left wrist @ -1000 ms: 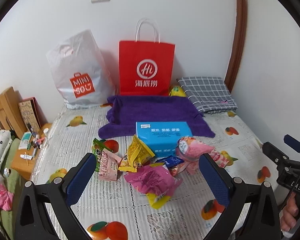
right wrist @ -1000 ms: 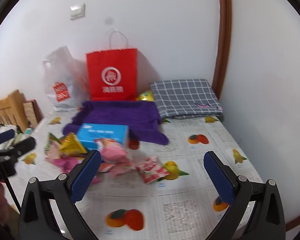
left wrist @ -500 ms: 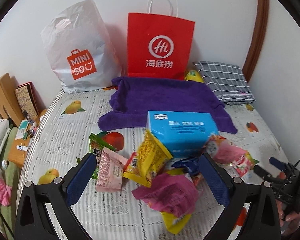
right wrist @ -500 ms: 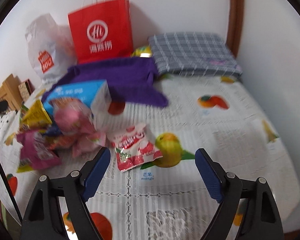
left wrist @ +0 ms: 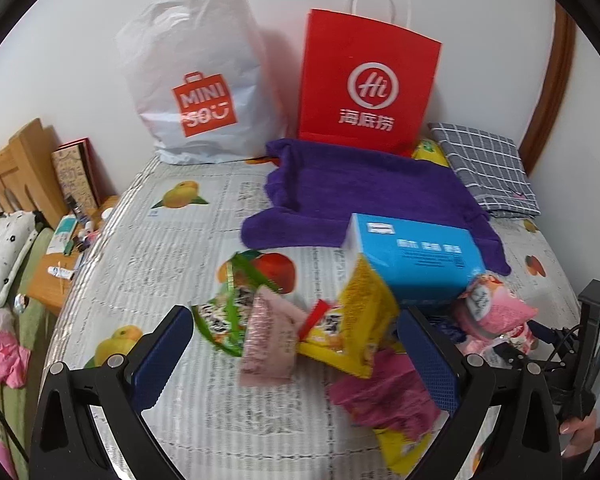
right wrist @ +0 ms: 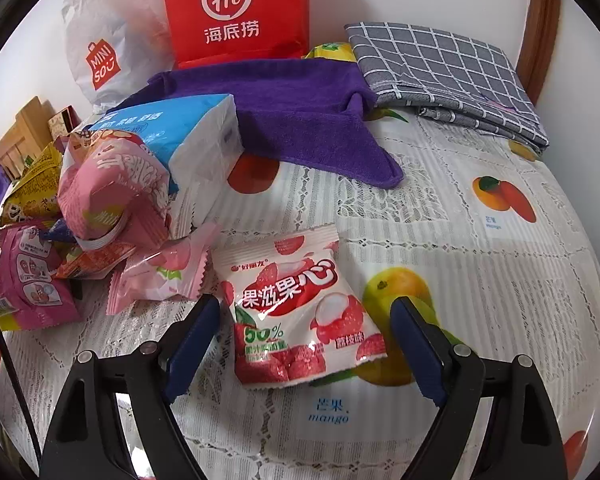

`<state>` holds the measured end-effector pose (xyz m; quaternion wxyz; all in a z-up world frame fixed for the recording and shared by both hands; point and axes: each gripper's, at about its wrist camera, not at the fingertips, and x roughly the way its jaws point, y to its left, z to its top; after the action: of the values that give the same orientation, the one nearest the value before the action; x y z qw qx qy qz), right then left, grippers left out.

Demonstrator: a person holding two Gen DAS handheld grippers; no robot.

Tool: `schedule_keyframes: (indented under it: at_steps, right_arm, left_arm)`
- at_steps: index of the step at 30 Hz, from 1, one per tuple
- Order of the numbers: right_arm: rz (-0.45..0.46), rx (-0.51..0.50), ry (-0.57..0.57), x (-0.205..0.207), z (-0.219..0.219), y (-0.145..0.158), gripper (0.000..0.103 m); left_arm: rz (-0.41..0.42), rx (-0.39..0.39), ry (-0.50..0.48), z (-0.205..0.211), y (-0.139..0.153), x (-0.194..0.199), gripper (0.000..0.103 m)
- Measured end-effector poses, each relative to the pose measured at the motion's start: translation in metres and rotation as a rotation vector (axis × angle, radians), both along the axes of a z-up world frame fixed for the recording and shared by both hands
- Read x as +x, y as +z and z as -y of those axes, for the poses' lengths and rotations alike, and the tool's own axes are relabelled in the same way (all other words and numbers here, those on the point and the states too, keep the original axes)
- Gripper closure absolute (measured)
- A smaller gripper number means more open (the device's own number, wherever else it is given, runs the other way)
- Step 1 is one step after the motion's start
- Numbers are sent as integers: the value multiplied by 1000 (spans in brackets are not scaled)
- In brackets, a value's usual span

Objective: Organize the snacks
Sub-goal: 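Grasp the pink lychee candy packet with the right tool while the left tool grasps the green snack bag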

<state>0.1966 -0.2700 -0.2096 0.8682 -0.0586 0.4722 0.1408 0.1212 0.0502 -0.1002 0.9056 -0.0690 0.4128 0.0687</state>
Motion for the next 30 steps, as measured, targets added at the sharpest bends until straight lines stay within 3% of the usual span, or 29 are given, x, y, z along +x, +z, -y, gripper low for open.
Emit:
schedule_keyframes:
  at_steps: [2,5,16,21,23,30]
  right_arm:
    - [17,-6,-9,1,3,2,36]
    - [12,-6,-21,3,11,3,43]
    - [32,-7,-57,5,15,0,45]
    - [33,-4,-57,5,15,-1,44]
    - [33,-2,-56,5,15,-1,43]
    - [36,-12,-62,7,12,-2,42]
  left_arm:
    - [-5,1,11,-6,-2,-1,1]
    - [-27,9,31,-16,-8,-2,1]
    - [-81,7,69,-49,-37,11,3]
    - [-80,-12,88,-73,-43,23,12]
    - [-93,6,66,-76,-49,31,22]
    - [-109,-35,-39,-71,-67,50,22]
